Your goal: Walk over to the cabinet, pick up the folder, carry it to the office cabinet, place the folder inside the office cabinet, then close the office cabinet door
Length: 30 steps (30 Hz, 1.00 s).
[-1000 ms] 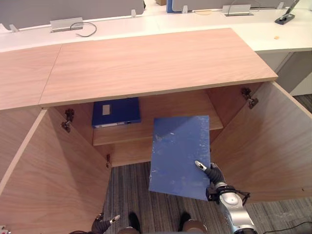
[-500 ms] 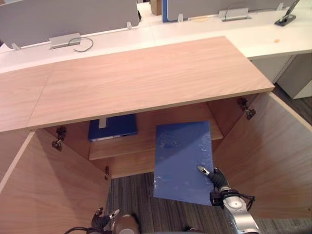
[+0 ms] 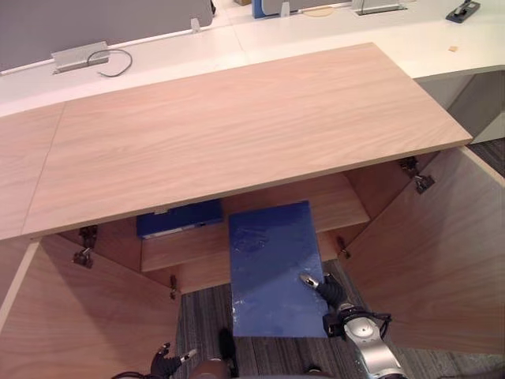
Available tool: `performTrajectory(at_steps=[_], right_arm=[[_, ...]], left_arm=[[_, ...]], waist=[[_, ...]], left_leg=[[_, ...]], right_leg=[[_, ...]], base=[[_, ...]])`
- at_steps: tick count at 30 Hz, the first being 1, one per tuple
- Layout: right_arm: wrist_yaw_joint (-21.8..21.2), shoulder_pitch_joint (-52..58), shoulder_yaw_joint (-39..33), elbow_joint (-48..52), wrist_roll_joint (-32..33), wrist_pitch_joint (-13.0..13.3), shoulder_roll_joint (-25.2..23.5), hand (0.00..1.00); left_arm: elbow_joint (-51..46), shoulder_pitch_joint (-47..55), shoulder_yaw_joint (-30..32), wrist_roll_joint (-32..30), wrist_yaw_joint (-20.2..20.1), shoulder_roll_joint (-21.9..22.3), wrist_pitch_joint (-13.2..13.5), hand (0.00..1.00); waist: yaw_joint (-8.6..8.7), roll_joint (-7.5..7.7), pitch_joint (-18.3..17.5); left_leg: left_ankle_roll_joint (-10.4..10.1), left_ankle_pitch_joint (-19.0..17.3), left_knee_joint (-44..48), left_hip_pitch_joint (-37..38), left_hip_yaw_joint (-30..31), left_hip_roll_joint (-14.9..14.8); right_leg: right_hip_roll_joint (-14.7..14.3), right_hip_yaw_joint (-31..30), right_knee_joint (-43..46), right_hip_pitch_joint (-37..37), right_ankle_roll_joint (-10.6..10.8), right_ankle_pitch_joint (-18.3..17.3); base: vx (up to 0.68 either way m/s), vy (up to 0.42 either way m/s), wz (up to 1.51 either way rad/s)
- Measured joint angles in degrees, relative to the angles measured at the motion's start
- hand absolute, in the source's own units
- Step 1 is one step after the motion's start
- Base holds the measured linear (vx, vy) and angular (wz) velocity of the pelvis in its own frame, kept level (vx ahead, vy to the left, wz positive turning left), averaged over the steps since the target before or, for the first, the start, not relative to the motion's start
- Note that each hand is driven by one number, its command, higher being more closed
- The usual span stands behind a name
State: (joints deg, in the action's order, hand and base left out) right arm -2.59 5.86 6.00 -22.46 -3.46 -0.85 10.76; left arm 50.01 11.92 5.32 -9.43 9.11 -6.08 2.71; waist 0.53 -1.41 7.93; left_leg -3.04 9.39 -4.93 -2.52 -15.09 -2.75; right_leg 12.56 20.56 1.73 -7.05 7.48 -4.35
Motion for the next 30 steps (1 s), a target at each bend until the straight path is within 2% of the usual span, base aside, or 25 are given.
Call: performTrajectory(at_steps=[7,9,10,12,13,14,16,17,19,20,24,27,30], right_arm=[[0.89,0.16,-0.59,0.73,1.81,0.0,0.09,1.0],[0.52,0.16,-2.82,4.31,7.31,0.04,-0.48,1.0],[0.54,-0.3,-5.18,7.02,14.17,0.8,-0.64,1.0],[0.95,-2.4,-8.42,8.73,19.01,2.19,-0.91,1.0],[1.78,-5.07,-11.0,9.13,23.81,3.19,-0.69,1.0],[2.32,-6.78,-12.2,9.13,26.24,3.45,-0.57,1.0],[5.6,-14.41,-14.87,6.57,35.47,3.45,2.28,1.0],[6.36,-16.1,-15.17,6.1,37.76,3.45,3.17,1.0],[8.46,-20.61,-15.48,5.82,43.36,4.06,5.01,1.0],[8.59,-21.15,-15.44,5.82,43.91,4.18,4.98,1.0],[12.09,-28.18,-14.99,7.17,51.34,4.84,5.52,1.0],[13.27,-34.46,-13.11,7.18,56.4,5.17,7.66,1.0],[14.17,-42.36,-12.64,5.72,59.3,4.95,9.62,1.0]], left_arm=[[0.02,0.35,-0.97,-1.01,0.01,-0.38,0.01,0.0],[0.02,0.73,-0.81,-1.28,-0.02,-0.33,0.03,0.0],[0.0,1.33,-0.73,-1.27,-0.13,-0.16,0.03,0.0],[0.02,2.25,-0.6,-1.05,-0.14,-0.01,0.02,0.0],[0.01,2.37,-0.57,-0.52,-0.12,0.02,0.02,0.0],[-0.07,2.32,-0.54,0.04,-0.12,0.02,0.06,0.0],[-0.55,1.65,-0.42,3.27,-0.02,0.54,0.55,0.0],[-1.09,1.64,-0.38,3.79,-0.01,0.82,0.79,0.0],[-2.29,0.97,-0.29,5.81,0.07,1.5,1.57,0.0],[-2.66,0.95,-0.18,5.9,0.11,1.53,1.7,0.0],[-5.55,0.8,0.51,8.09,0.54,1.83,1.86,0.0],[-7.18,1.08,0.55,9.18,0.53,1.97,1.55,0.0],[-8.76,1.58,0.55,10.52,0.54,2.29,1.46,0.0]], waist=[[0.34,-0.27,-0.5],[0.37,-0.36,-0.5],[0.07,-0.57,-0.5],[0.28,-0.92,-0.51],[0.22,-1.05,-0.01],[0.2,-1.12,0.59],[-0.03,-2.28,3.91],[-0.14,-2.78,4.86],[-0.03,-4.08,8.16],[-0.09,-4.11,8.64],[-1.09,-4.04,12.84],[-1.49,-3.98,14.77],[-2.85,-3.89,16.87]], left_leg=[[-0.32,0.51,-0.08,0.69,-0.2,-0.66],[-0.4,0.03,-0.07,0.64,-0.58,-0.53],[0.2,-0.72,-0.03,0.4,-1.54,-0.32],[0.48,-1.41,0.9,-1.06,-2.04,0.05],[0.54,-2.03,3.38,-3.25,-2.95,0.09],[0.97,-2.8,5.4,-4.47,-3.26,0.08],[2.43,-7.28,16.23,-10.64,-4.17,-1.23],[2.7,-8.49,18.64,-11.84,-4.19,-1.64],[3.08,-11.95,26.25,-16.09,-4.11,-2.82],[3.21,-12.44,27.4,-16.64,-4.08,-2.96],[3.78,-17.09,38.62,-24.63,-3.31,-4.47],[4.69,-18.05,42.97,-30.11,-3.02,-4.97],[4.89,-18.09,46.05,-34.4,-2.72,-5.67]], right_leg=[[-0.28,-0.47,0.6,0.17,0.27,-0.22],[0.08,-0.8,0.99,0.73,0.45,-0.86],[0.68,-2.07,2.5,2.4,0.84,-1.61],[1.8,-2.95,5.14,5.26,0.87,-2.29],[2.91,-4.13,8.47,8.38,1.01,-2.53],[3.49,-4.45,10.03,9.74,1.03,-2.86],[5.03,-4.83,16.48,14.94,1.06,-3.8],[5.37,-4.84,17.98,15.91,1.11,-4.24],[6.89,-4.98,24.37,19.26,1.21,-6.87],[7.17,-4.98,25.49,19.72,1.32,-7.31],[10.24,-5.05,37.67,27.27,1.34,-12.86],[11.77,-5.07,43.08,32.56,1.07,-14.52],[12.82,-4.97,46.56,36.57,0.67,-15.22]], base=[[-0.05,-0.002,-0.04],[-0.06,0.047,-0.17],[-0.05,0.065,-0.3],[-0.03,0.062,-0.28],[-0.03,0.057,-0.25],[-0.05,0.051,-0.32],[-0.07,0.02,-0.32],[-0.07,0.009,-0.19],[-0.07,0.011,0.02],[-0.09,0.011,0.1],[-0.13,0.002,0.16],[-0.14,0.008,0.19],[-0.12,0.03,0.11]])
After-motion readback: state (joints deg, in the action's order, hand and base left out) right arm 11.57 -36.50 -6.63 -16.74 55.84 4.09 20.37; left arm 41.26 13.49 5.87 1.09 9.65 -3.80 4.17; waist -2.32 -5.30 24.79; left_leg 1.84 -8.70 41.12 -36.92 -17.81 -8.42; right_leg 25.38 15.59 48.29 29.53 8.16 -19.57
